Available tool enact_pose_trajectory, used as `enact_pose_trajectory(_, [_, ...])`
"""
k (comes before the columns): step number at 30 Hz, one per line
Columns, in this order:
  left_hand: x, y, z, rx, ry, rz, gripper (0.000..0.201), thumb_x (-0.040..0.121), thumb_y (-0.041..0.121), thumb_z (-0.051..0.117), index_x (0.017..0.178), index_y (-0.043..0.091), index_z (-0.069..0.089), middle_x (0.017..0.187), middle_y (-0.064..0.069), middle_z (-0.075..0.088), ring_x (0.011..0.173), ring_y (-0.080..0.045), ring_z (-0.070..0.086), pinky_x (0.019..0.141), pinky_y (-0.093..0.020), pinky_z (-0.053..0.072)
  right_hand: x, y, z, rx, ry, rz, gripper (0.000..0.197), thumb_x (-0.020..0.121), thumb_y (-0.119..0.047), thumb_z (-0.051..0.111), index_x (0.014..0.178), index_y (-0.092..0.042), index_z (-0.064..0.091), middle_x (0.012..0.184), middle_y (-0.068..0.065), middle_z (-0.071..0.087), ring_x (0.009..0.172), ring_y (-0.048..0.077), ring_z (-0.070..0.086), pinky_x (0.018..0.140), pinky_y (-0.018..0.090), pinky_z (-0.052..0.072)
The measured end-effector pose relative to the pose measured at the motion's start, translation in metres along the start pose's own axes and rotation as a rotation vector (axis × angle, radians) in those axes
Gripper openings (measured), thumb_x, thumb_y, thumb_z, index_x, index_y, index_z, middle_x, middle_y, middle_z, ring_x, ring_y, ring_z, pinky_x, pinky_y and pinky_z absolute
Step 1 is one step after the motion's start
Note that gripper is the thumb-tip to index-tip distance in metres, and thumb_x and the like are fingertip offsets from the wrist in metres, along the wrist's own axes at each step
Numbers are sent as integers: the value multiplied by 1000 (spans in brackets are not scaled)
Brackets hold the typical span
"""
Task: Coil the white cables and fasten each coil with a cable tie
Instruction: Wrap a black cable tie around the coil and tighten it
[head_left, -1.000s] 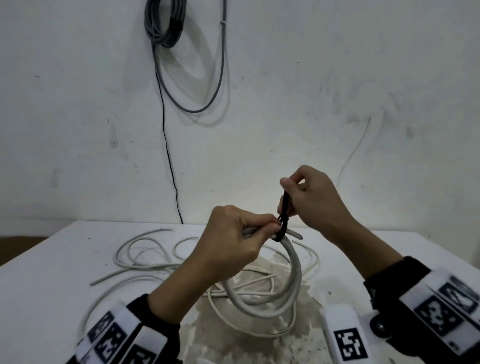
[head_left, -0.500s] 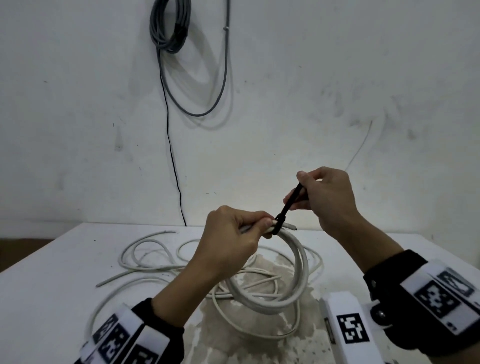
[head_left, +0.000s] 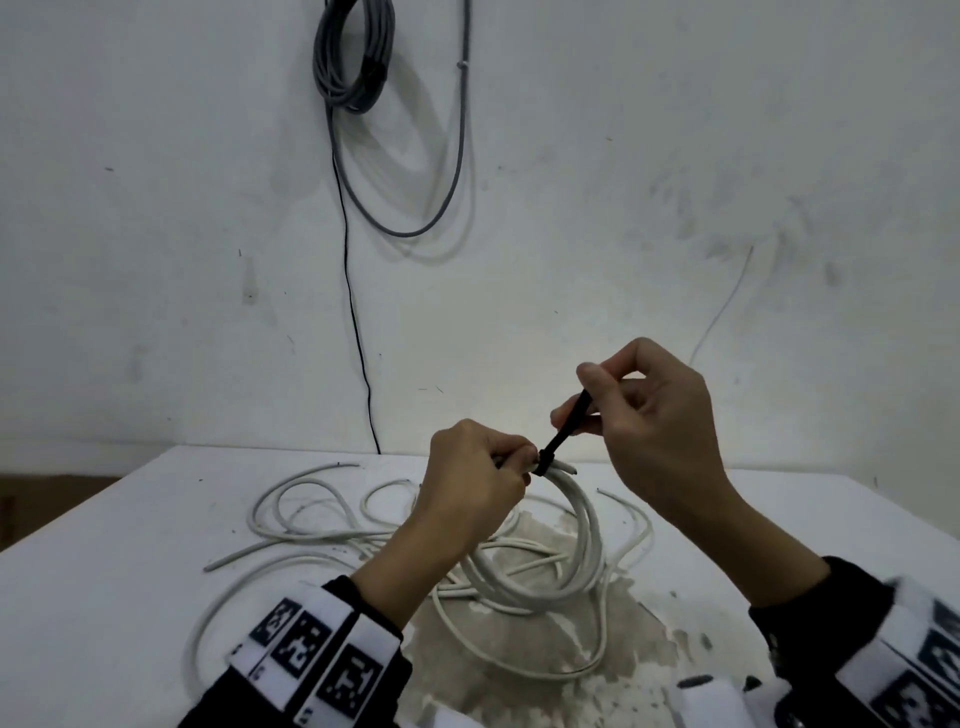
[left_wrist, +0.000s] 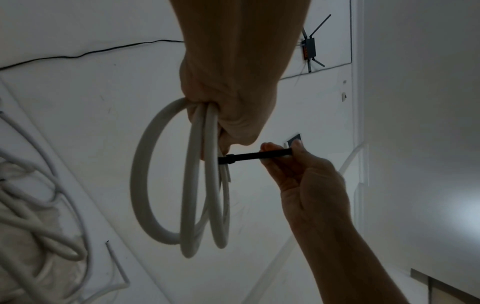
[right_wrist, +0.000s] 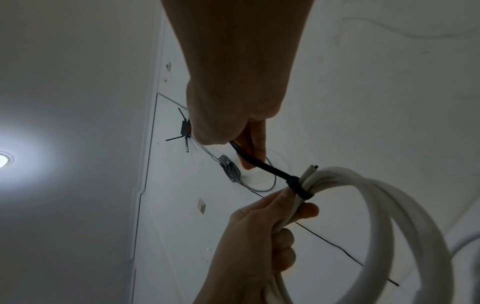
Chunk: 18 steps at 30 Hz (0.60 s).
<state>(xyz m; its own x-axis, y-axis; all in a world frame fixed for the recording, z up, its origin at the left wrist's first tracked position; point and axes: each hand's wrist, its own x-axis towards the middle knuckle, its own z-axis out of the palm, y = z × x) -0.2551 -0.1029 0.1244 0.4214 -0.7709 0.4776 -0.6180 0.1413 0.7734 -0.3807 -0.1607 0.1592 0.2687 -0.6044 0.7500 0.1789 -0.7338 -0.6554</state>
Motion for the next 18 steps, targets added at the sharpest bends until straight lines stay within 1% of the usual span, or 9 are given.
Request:
enact_pose_trajectory(3, [3,-9,5,55,-1,7,16,87,15,62,82,16,77,73,-16,72,69,-30,66,69,-34,53,-12,6,5,-65,-58,-69,20,89,-1,56,71,-3,47,58,11,67,54,24,68,57,50,56])
enact_pose_trajectory(6, [4,-16,9,82,-2,16,16,87,17,62,82,16,78,71,-15,72,71,-28,68,70,-40,55,-21,15,8,-92,-105,-129,19,88,-5,56,71,-3,48,60,10,68,55,21,69,56,48,57])
enact_pose_trajectory(9, [6,-21,12,99,1,27,17,87,19,62,81,16,78,70,-13,73,71,-25,68,69,-39,55,-27,20,9,-99,-111,-150,17,86,-9,56,72,-4,48,62,8,69,57,19,70,56,46,57])
enact_pose_trajectory(11, [7,-21,13,94,5,31,16,87,16,62,82,15,78,71,-15,72,69,-26,68,68,-37,55,-27,19,8,-60,-90,-115,19,88,-2,57,72,-3,48,63,9,69,57,20,70,58,44,58])
enact_pose_trajectory(12, [6,-21,13,78,6,42,16,86,15,62,81,15,77,70,-15,72,64,-23,67,65,-34,55,-25,18,7,-33,-67,-87,19,89,1,56,72,-1,48,64,10,69,58,21,70,58,43,59])
enact_pose_trajectory(14, [2,-19,10,11,-18,88,17,86,13,63,81,16,78,66,-9,71,45,-7,54,51,-21,45,-15,15,2,48,5,0,18,90,0,55,73,0,48,62,14,69,58,24,70,59,39,60])
enact_pose_trajectory(16, [-4,-16,7,-58,-65,143,17,86,12,63,84,19,78,63,0,70,39,-1,46,45,-12,32,-1,15,-7,139,87,87,19,91,-3,54,73,-1,46,56,15,67,56,27,69,57,34,59])
enact_pose_trajectory(17, [-6,-14,7,-94,-82,160,17,86,12,64,84,21,78,63,4,71,41,-1,49,45,-13,34,6,17,-12,153,117,117,20,92,-4,53,74,-3,46,54,13,67,54,27,69,55,32,59])
enact_pose_trajectory(18, [-7,-13,6,-127,-87,167,17,85,12,66,83,24,78,65,6,72,46,-6,56,48,-18,41,11,19,-15,148,127,149,20,93,-6,52,75,-4,45,52,11,67,53,26,68,53,31,58])
